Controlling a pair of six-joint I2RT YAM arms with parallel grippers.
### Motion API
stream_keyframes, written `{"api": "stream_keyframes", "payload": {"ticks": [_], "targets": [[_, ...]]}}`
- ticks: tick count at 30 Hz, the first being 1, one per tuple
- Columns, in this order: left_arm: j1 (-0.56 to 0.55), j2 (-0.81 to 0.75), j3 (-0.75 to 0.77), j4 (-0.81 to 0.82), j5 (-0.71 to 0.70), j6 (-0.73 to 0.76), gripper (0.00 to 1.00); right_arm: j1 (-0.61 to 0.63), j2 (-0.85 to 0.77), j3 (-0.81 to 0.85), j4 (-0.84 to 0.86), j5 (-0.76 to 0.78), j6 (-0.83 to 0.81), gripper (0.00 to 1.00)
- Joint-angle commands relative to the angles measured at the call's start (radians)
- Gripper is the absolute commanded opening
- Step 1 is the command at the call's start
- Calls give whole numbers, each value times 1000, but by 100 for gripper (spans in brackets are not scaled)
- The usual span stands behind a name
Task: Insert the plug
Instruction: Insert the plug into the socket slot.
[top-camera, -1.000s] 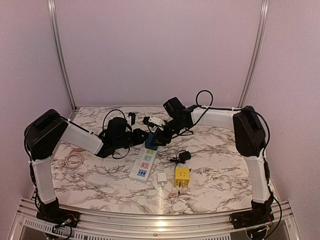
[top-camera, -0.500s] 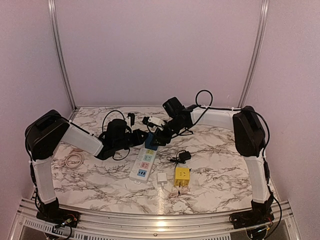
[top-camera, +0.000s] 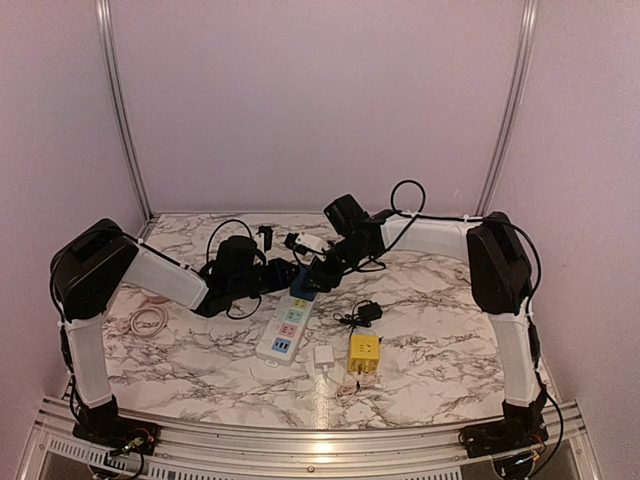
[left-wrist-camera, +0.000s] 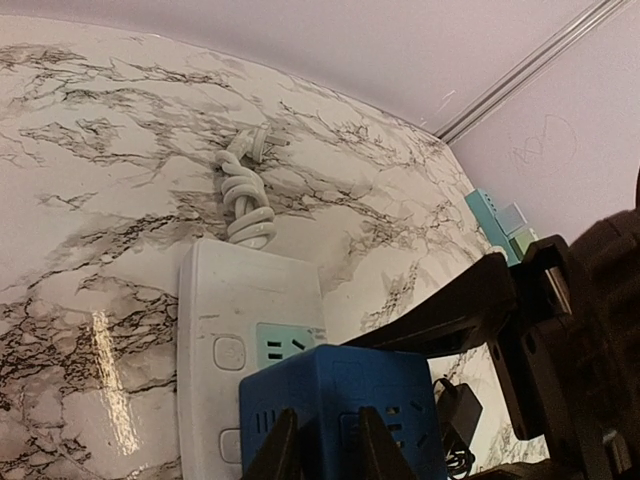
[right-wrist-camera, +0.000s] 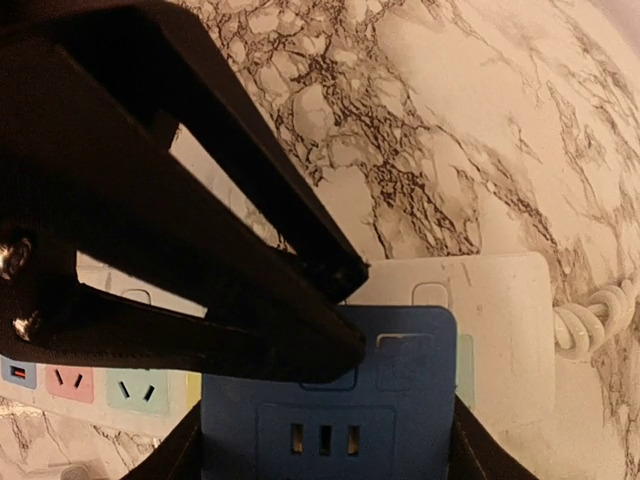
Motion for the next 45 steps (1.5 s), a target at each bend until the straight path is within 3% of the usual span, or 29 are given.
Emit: {"api": "stream_keyframes", "payload": {"ticks": [1,23,24,25,28,35,40,44,45], "targets": [[-34,18,3,-181,61,24,20,7,27,-47,-75,86,38,59],[-32,-19,53,-238,28,48,25,-5,-146,-87,-22,14,55,72],[-32,-18,53,-239,29,48,25,-4,-161,-92,-26,11,57,90],[-33,-19,53,-240,29,48,26,-5,-177,-98,-27,8,58,98],[-33,-19,52,-238,31,46,28,-5,-231,-126,-47,3,63,99],[-34,-64,36,-240,10,42,58,-5,-466,-385,-50,47,184,99],[-34,-115,41,-264,-10,54,74,6,-646,-606,-14,19,239,97],[-38,-176,38,-289,-29,67,81,36,-696,-700,-40,16,265,95],[-40,-202,35,-296,-38,70,87,47,-698,-718,-46,22,268,95]]}}
